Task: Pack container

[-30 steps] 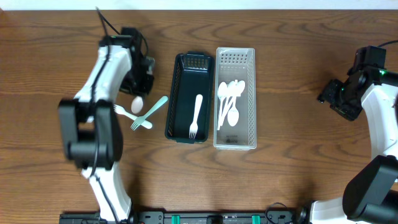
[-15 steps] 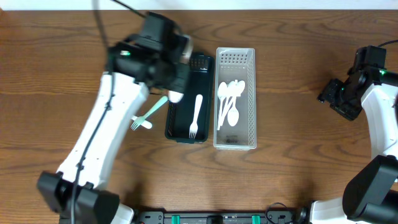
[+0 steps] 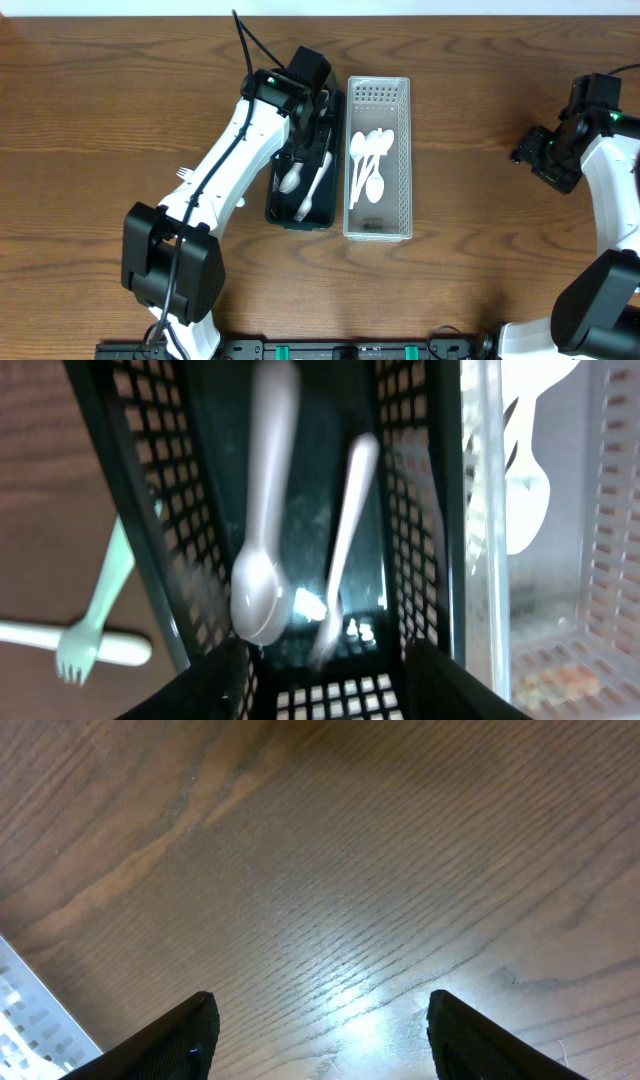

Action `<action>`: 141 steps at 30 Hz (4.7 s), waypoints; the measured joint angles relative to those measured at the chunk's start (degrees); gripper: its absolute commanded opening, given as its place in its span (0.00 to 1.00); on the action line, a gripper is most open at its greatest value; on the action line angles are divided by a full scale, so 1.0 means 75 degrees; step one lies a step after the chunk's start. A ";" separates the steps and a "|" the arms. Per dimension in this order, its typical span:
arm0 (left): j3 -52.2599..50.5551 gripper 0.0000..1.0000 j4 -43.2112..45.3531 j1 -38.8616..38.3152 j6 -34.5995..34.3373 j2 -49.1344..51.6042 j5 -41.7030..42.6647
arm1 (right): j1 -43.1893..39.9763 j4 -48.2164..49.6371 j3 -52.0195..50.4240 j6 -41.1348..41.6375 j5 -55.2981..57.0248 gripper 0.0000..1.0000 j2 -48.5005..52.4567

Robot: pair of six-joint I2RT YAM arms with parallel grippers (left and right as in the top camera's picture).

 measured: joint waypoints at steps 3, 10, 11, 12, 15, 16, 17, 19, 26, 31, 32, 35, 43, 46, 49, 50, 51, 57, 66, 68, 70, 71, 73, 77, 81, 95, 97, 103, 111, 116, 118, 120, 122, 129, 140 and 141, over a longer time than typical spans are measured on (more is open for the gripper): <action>0.0192 0.56 -0.0364 0.0143 -0.0003 -0.0079 0.0006 | 0.0000 0.0003 0.0000 0.0000 0.0000 0.71 0.0000; 0.0306 0.56 -0.1268 0.1099 0.0003 -0.0737 -0.1172 | 0.0000 0.0009 0.0000 0.0000 -0.0003 0.70 0.0000; 0.0251 0.55 -0.1274 0.1300 0.0032 -0.0775 -0.1338 | 0.0000 0.0012 0.0000 0.0000 -0.0003 0.71 0.0000; 0.0157 0.55 -0.1221 0.1457 0.0064 -0.0799 -0.1448 | 0.0000 0.0015 0.0000 -0.0003 -0.0003 0.71 0.0000; -0.0542 0.55 -0.0796 0.2060 0.0664 -0.0813 -0.1480 | 0.0000 0.0026 0.0000 -0.0003 0.0000 0.72 0.0000; -0.0813 0.55 -0.0627 0.2221 0.0959 -0.0810 -0.1361 | 0.0000 0.0038 0.0000 0.0000 -0.0003 0.72 0.0000; -0.1081 0.55 -0.0460 0.2366 0.1326 -0.0807 -0.1189 | 0.0000 0.0058 0.0000 0.0000 -0.0003 0.72 0.0000; -0.1527 0.55 -0.0137 0.2524 0.2005 -0.0799 -0.0860 | 0.0000 0.0111 0.0000 0.0000 0.0000 0.72 0.0000; -0.2617 0.55 0.1122 0.2495 0.3719 -0.0796 -0.0367 | 0.0000 0.0227 0.0000 0.0000 -0.0003 0.73 0.0000; -0.3200 0.55 0.1716 0.2495 0.4121 -0.0793 -0.0425 | 0.0000 0.0227 0.0000 0.0000 -0.0003 0.72 0.0003; -0.3290 0.55 0.1784 0.2495 0.4150 -0.0793 -0.0466 | 0.0000 0.0230 0.0000 -0.0003 -0.0003 0.72 0.0003; -0.3523 0.54 0.1988 0.2503 0.4249 -0.0793 -0.0612 | 0.0000 0.0224 0.0000 0.0000 -0.0003 0.72 0.0003; -0.3640 0.47 0.2334 0.2786 0.4296 -0.0790 -0.0769 | 0.0000 0.0219 0.0000 0.0000 -0.0003 0.71 0.0003; -0.3643 0.46 0.2413 0.2932 0.4299 -0.0790 -0.0790 | 0.0000 0.0219 0.0000 -0.0003 -0.0003 0.71 0.0003; -0.3643 0.46 0.2460 0.2987 0.4299 -0.0761 -0.0778 | 0.0000 0.0219 0.0000 0.0000 -0.0003 0.71 0.0003; -0.3643 0.46 0.2468 0.2987 0.4299 -0.0731 -0.0755 | 0.0000 0.0219 0.0000 0.0000 -0.0003 0.71 0.0003; -0.3643 0.46 0.2483 0.2987 0.4299 -0.0688 -0.0697 | 0.0000 0.0219 0.0000 0.0000 0.0000 0.71 0.0003; -0.3643 0.47 0.2495 0.2981 0.4299 -0.0274 -0.0408 | 0.0000 0.0221 0.0000 0.0000 0.0000 0.71 0.0003; -0.3649 0.46 0.2541 0.2981 0.4299 0.0122 -0.0353 | 0.0000 0.0219 0.0000 0.0000 -0.0003 0.71 0.0003; -0.3646 0.46 0.2509 0.2978 0.4301 0.0277 -0.0376 | 0.0000 0.0219 0.0000 0.0000 0.0000 0.71 0.0003; -0.3628 0.45 0.2524 0.2975 0.4296 0.0294 -0.0361 | 0.0000 0.0216 0.0000 0.0000 0.0000 0.71 0.0006; -0.3625 0.44 0.2527 0.2975 0.4296 0.0297 -0.0361 | 0.0000 0.0219 0.0000 -0.0003 -0.0003 0.71 0.0006; -0.3622 0.39 0.2527 0.2975 0.4293 0.0303 -0.0373 | 0.0000 0.0216 0.0000 0.0000 -0.0003 0.71 0.0006; -0.3620 0.26 0.2562 0.2981 0.4275 0.0309 -0.0405 | 0.0000 0.0219 0.0000 0.0000 0.0000 0.71 0.0006; -0.3611 0.20 0.2524 0.2981 0.4217 0.0309 -0.0408 | 0.0000 0.0216 0.0000 0.0000 0.0000 0.70 0.0006; -0.2943 0.19 0.0866 0.2975 0.3675 -0.0871 -0.0353 | 0.0000 0.0140 0.0000 0.0000 -0.0003 0.69 0.0006; -0.2652 0.19 0.0653 0.2973 0.3602 -0.1536 -0.0347 | 0.0000 0.0134 0.0000 0.0000 -0.0006 0.69 0.0006; -0.2346 0.26 0.0504 0.2958 0.3287 -0.3057 -0.0350 | 0.0000 0.0111 0.0000 -0.0003 -0.0009 0.69 0.0006; -0.3034 0.37 0.0612 0.2806 0.1932 -0.2483 -0.0271 | 0.0000 0.0087 0.0000 0.0000 -0.0009 0.70 0.0006; -0.3351 0.37 0.0816 0.2565 0.1495 -0.1402 -0.0236 | 0.0000 0.0082 0.0000 -0.0003 -0.0009 0.70 0.0012; -0.3357 0.38 0.0976 0.2451 0.1422 -0.1037 -0.0227 | 0.0000 0.0082 0.0000 0.0000 -0.0009 0.70 0.0012; -0.3360 0.37 0.1122 0.2358 0.1387 -0.0766 -0.0213 | 0.0000 0.0082 0.0000 -0.0003 -0.0009 0.70 0.0012; -0.3360 0.37 0.1215 0.2288 0.1358 -0.0536 -0.0210 | 0.0000 0.0079 0.0000 0.0000 -0.0009 0.70 0.0012; -0.3360 0.37 0.1274 0.2264 0.1309 -0.0038 -0.0449 | 0.0000 0.0073 0.0000 0.0000 -0.0009 0.70 0.0012; -0.3360 0.38 0.1387 0.2264 0.1370 0.0522 -0.0711 | 0.0000 0.0070 0.0000 0.0000 -0.0009 0.70 0.0012; -0.3351 0.38 0.1367 0.2264 0.1373 0.0562 -0.0711 | 0.0000 0.0070 0.0000 -0.0003 -0.0009 0.70 0.0012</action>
